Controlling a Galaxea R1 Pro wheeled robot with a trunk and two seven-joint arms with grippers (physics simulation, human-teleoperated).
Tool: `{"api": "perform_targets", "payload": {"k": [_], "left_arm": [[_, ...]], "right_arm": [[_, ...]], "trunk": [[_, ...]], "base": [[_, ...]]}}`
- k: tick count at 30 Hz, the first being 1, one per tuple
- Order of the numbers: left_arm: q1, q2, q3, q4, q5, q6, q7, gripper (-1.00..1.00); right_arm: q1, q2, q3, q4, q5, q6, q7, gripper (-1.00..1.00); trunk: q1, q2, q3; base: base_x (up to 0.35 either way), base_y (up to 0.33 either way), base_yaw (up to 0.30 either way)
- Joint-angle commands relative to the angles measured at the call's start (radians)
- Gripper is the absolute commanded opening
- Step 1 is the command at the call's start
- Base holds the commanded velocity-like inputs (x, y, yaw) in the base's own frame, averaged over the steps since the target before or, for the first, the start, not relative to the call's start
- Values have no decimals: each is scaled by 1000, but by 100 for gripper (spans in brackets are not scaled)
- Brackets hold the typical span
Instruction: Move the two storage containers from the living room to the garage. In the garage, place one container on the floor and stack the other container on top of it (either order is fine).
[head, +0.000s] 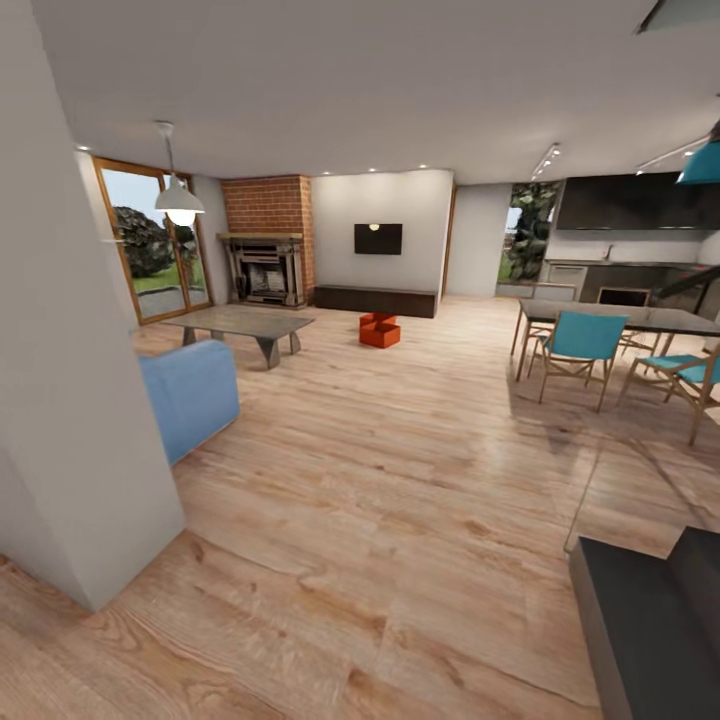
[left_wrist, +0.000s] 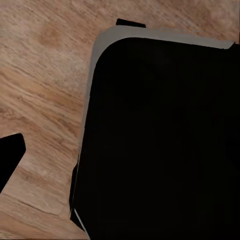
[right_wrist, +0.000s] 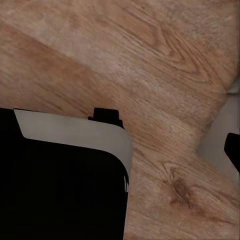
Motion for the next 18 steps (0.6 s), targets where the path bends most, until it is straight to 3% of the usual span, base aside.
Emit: {"api": "perform_targets", "payload": {"k": [1, 7, 18], "left_arm": [[0, 0, -1, 0, 25, -1, 1, 100], [0, 0, -5, 1, 50, -1, 0, 100], [0, -2, -7, 1, 53, -6, 0, 100]], "right_arm": [[-1, 0, 8, 2, -8, -4, -1, 100], [-1, 0, 7, 2, -9, -6, -1, 100], [-1, 1, 6, 2, -10, -6, -1, 100]], "trunk": [[1, 0, -1], [1, 0, -1], [1, 0, -1]], "base": [[325, 0, 0], [326, 0, 0], [326, 0, 0]]}}
